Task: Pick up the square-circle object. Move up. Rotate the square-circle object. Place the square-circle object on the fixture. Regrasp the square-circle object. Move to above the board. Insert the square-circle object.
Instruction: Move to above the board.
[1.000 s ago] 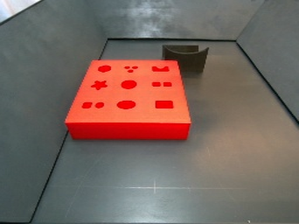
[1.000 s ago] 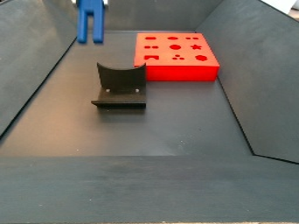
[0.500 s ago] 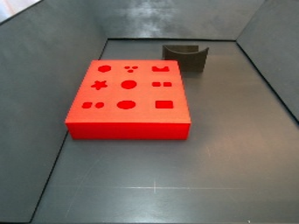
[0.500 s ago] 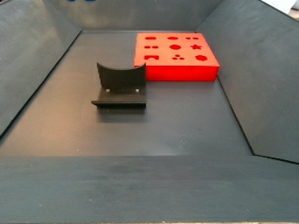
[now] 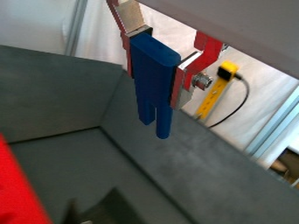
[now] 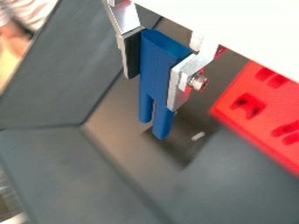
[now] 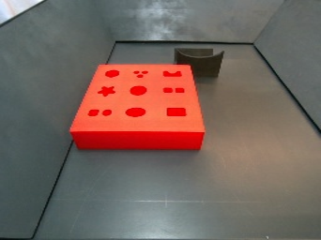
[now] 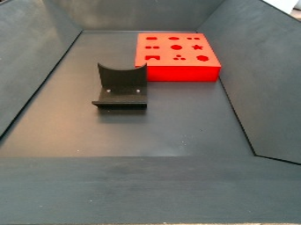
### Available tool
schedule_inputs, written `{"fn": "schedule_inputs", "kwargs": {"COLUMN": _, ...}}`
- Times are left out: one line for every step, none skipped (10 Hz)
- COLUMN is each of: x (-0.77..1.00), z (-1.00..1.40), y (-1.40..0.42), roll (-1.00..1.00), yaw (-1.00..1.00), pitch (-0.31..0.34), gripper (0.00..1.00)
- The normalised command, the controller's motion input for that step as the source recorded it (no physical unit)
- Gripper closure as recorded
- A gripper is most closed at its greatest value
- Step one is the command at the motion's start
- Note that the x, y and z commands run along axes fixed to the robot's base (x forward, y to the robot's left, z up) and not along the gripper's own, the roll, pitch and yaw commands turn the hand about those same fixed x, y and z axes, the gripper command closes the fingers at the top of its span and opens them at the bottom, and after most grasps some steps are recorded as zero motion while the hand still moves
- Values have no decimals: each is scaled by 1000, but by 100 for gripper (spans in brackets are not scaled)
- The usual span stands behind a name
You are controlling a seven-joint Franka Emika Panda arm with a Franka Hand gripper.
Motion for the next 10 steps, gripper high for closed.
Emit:
{"fn": "schedule_inputs", "kwargs": {"x": -579, "z": 125, "y": -1000, "roll": -1000, "yaw": -79, "pitch": 38, "gripper": 100}}
{"fn": "schedule_inputs", "kwargs": {"x": -588, "z": 122, "y": -1000, "roll": -1000, "yaw": -77, "pitch": 37, "gripper": 100}}
{"fn": "schedule_inputs", "kwargs": {"x": -599, "z": 122, "y": -1000, "roll": -1000, "yaw": -74, "pitch": 31, "gripper": 100}}
{"fn": "schedule_inputs", "kwargs": {"x": -611, "z": 123, "y": -1000, "roll": -1000, "yaw": -70, "pitch": 29, "gripper": 100}}
{"fn": "schedule_inputs", "kwargs": {"x": -629, "z": 120, "y": -1000, "roll": -1000, "yaw": -63, "pitch": 24, "gripper": 100}}
{"fn": "schedule_inputs", "kwargs": {"x": -650, "z": 115, "y": -1000, "roll": -1000, "yaw": -57, "pitch": 12, "gripper": 100}}
{"fn": "schedule_inputs", "kwargs": {"x": -593, "z": 97, "y": -882, "roll": -756, "yaw": -41, "pitch": -6, "gripper": 100}}
{"fn": "schedule_inputs", "kwargs": {"x": -419, "z": 64, "y": -595, "roll": -519, "yaw": -25, "pitch": -21, "gripper": 100}}
{"fn": "schedule_inputs", "kwargs": {"x": -218, "z": 26, "y": -297, "roll": -298, "yaw": -17, "pitch": -17, "gripper": 100}}
{"fn": "schedule_inputs", "kwargs": {"x": -118, "z": 16, "y": -166, "roll": -200, "yaw": -12, "pitch": -6, "gripper": 100}}
